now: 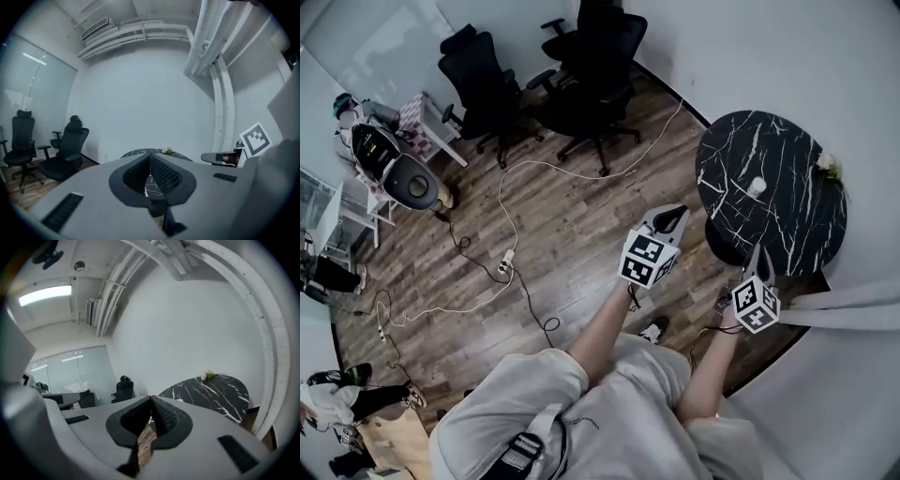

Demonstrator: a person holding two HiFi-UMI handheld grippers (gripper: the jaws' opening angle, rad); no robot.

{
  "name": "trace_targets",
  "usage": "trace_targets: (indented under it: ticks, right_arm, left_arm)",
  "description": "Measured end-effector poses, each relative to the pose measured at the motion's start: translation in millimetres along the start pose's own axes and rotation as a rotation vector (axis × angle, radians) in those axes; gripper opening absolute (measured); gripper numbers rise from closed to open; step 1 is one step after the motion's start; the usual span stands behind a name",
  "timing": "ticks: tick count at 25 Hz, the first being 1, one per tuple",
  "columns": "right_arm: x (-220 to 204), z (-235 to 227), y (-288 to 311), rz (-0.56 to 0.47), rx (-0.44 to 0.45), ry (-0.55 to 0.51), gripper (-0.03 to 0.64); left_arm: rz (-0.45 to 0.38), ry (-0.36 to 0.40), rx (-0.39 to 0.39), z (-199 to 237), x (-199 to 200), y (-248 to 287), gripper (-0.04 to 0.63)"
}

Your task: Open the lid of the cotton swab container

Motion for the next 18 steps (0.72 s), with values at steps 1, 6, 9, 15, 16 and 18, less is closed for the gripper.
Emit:
trace_targets:
  ticks: [1, 6, 9, 15, 16, 18]
  right_arm:
    - [2, -4, 6, 0.001, -0.004, -0.032, 0.035]
    - [11, -22, 25, 0.015, -0.002, -0.081, 0.035]
    - [12, -37, 31, 0.044, -0.024, -0.101, 0.035]
    - [25, -64, 34, 0.034, -0.079, -0.099, 0.035]
    - [28, -67, 39, 0.028, -0.085, -0.096, 0.035]
    - [35, -72, 52, 0.026, -0.104, -0.108, 0.035]
  left_arm:
    - [0.006, 0.007, -0.001, -2, 0, 8, 0.023]
    - [0.043, 0.030, -0.001, -7, -4, 39, 0.023]
    - [0.075, 0.020, -0.005, -10, -9, 57, 0.023]
    - [0.078, 0.026, -0.060, -19, 1, 95, 0.023]
    - [0.078, 0.027, -0.064, -17, 2, 102, 0.023]
    - [0.075, 0.039, -0.077, -13, 6, 119, 0.023]
Point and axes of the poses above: the fingertips, and each gripper's own axes: y forward along the fingers, z to its left, x out of its top, the point moved 7 cm from there along -y, backward along the fingers, and after that the axes turned 2 degrees about y, right-handed, at the moved point
